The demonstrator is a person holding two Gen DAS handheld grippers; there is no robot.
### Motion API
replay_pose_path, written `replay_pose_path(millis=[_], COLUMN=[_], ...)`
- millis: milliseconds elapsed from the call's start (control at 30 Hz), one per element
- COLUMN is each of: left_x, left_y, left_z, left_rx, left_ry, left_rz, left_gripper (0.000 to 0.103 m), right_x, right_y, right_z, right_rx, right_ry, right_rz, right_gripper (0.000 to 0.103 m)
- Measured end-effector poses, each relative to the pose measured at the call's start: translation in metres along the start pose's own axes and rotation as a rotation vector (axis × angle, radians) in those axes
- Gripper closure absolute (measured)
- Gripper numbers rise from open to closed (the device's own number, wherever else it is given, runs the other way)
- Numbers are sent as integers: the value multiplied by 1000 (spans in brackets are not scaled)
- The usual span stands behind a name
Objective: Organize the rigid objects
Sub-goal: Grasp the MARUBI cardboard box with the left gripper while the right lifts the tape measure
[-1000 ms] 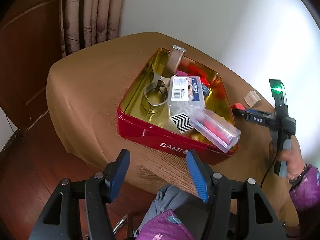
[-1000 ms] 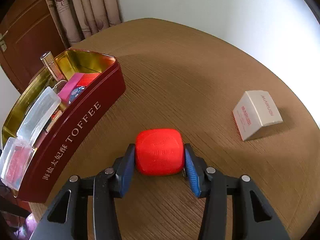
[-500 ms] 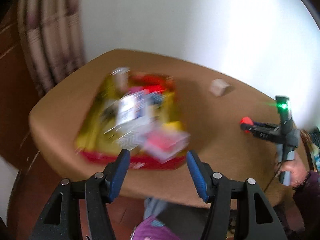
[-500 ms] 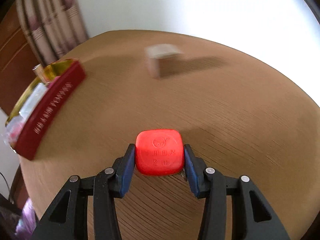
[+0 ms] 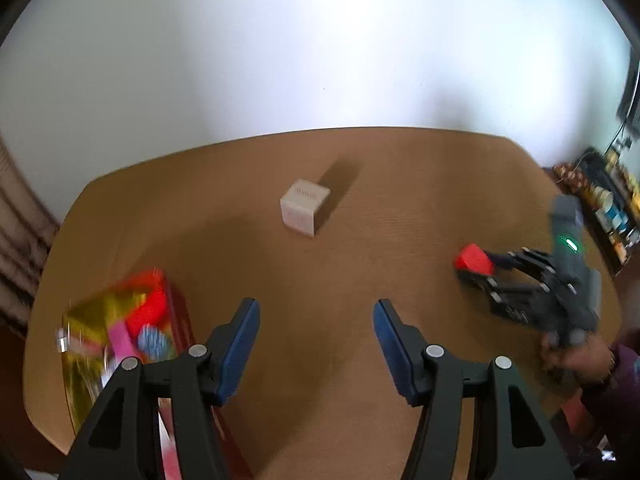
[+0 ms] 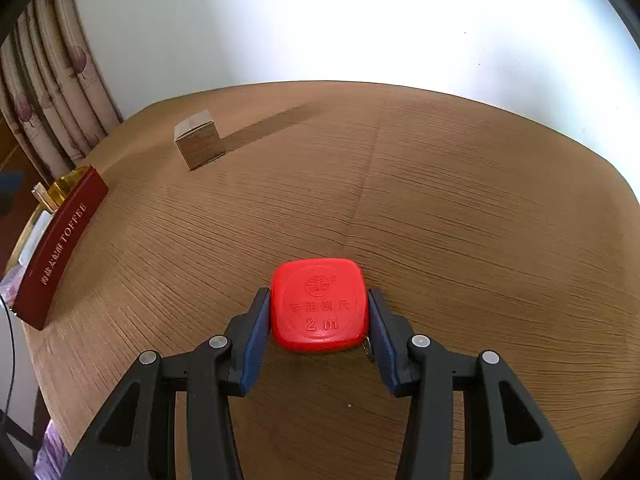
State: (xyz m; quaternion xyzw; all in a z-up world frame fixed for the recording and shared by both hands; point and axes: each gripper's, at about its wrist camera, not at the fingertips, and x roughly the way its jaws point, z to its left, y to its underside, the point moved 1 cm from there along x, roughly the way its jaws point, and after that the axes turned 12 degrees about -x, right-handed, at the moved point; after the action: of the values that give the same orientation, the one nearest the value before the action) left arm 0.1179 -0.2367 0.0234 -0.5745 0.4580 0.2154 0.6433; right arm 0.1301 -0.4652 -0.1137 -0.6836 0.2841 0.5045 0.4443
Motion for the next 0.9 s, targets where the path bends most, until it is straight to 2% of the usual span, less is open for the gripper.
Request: replay_pose_path(millis=[100,233,300,500,567,700,900], left_x=[26,59,78,133,144,164,184], left_y=[-30,-58,-68,-90,-93,-96,-98], left_z=[-1,-20,-25,-18,-15,-10,-20], left_rx=[39,172,216,210,213,204,261], left_ry=[-21,-43,-26,10,-20,-5,-12], left_rz=[0,6,35,181,194,227,261], left_gripper=[42,42,42,42,42,42,42], right_x=[3,-3,-5,-8,-8,-7,-8], right_y=[-5,-3,-3,0,1,-1,0], right_z=[12,7,5,-8,-11,-12,-13], right_rx=[7,30,39,90,108,117,120], right_ry=[-27,-66,-85,-149,-167,-188,-198], right_rz=[-12,-37,-42,-58,-61,-65,-58], right_gripper=[59,59,59,59,59,58,58])
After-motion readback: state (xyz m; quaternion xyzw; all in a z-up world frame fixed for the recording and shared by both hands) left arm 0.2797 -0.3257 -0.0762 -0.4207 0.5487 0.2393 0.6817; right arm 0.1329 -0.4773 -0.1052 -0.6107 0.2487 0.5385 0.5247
